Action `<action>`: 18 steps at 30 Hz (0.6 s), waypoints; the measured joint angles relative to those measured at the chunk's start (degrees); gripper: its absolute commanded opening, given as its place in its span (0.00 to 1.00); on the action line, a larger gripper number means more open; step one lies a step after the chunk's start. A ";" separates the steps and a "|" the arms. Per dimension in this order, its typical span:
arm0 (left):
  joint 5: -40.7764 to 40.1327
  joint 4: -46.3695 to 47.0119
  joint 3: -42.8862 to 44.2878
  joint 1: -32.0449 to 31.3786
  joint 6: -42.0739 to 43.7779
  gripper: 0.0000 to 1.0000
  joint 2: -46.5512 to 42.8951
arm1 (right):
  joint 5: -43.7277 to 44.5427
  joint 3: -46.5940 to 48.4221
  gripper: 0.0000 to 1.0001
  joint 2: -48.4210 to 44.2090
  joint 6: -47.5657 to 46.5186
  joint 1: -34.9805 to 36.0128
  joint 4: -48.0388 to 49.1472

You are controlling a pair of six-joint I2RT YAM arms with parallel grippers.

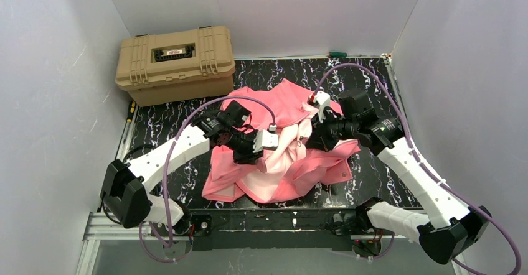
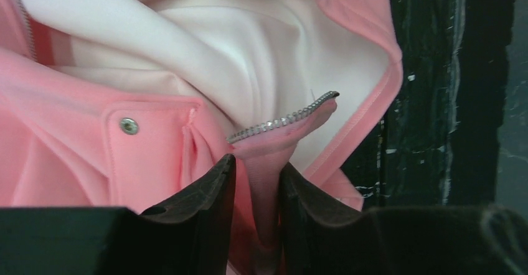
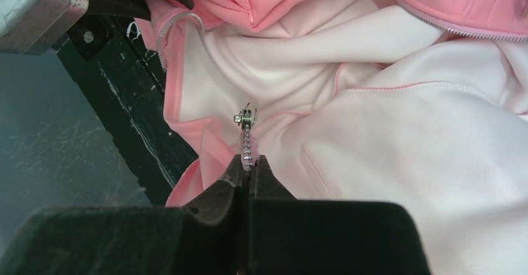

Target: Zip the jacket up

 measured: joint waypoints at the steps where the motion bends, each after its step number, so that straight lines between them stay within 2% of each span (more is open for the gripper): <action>1: 0.72 0.63 -0.79 -0.02 -1.40 0.34 -0.02 | -0.02 -0.31 0.01 0.00 0.00 0.00 0.07; 4: 2.54 1.77 -3.32 -0.17 -5.38 0.42 -0.02 | 0.00 -1.84 0.01 -0.02 0.11 0.02 0.20; 7: 3.96 3.69 -5.99 -0.28 -10.25 0.46 -0.02 | -0.02 -3.10 0.01 0.00 0.20 0.02 0.22; 10: 4.28 6.49 -8.61 -0.50 -16.04 0.62 0.00 | 0.00 -3.30 0.01 -0.02 0.28 0.02 0.20; 18: 4.63 14.29 -12.66 -0.52 -26.95 0.68 -0.22 | -0.02 -3.32 0.01 -0.02 0.33 0.00 0.22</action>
